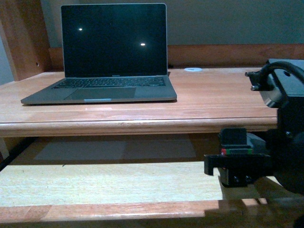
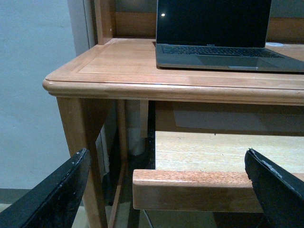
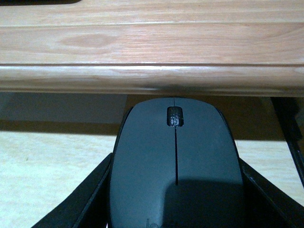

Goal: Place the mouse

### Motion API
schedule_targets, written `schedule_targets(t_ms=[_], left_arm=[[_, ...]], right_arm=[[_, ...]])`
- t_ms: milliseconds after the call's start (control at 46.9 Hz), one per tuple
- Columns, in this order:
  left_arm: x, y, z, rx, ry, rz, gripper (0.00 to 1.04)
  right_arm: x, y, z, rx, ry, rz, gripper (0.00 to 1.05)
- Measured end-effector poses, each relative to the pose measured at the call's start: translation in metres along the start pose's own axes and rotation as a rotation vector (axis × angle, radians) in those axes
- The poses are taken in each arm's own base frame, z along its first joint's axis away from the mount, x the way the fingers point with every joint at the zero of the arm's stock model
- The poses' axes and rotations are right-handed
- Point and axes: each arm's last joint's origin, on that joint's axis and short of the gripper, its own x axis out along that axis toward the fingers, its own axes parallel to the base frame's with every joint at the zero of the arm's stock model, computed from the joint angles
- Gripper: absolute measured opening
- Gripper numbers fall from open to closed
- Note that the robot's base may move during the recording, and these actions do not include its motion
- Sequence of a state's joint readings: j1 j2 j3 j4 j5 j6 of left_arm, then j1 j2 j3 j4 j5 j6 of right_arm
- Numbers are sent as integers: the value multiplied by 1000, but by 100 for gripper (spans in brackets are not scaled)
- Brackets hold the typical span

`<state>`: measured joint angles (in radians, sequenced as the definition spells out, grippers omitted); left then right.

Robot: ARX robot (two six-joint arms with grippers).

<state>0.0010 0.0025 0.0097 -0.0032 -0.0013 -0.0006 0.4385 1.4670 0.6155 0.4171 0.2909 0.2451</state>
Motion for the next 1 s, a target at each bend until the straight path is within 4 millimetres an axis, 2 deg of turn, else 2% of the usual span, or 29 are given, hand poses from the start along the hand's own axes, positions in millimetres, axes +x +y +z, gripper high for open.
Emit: schedule_targets(t_ms=[170,341,810,1002], left_arm=[[0,0,0,0,0,0,98],[0,0,0,0,0,0,98],[0,0,0,0,2,2,98],[0,0,0,0,-2,-1,98]], right_arm=[[-30,-9,5,7,-68,2,63],[-46,-12,7,16,-101,18,63],[-44,-11,2,7,-93,17,63],[-35,-10,4,10,-96,12,63]])
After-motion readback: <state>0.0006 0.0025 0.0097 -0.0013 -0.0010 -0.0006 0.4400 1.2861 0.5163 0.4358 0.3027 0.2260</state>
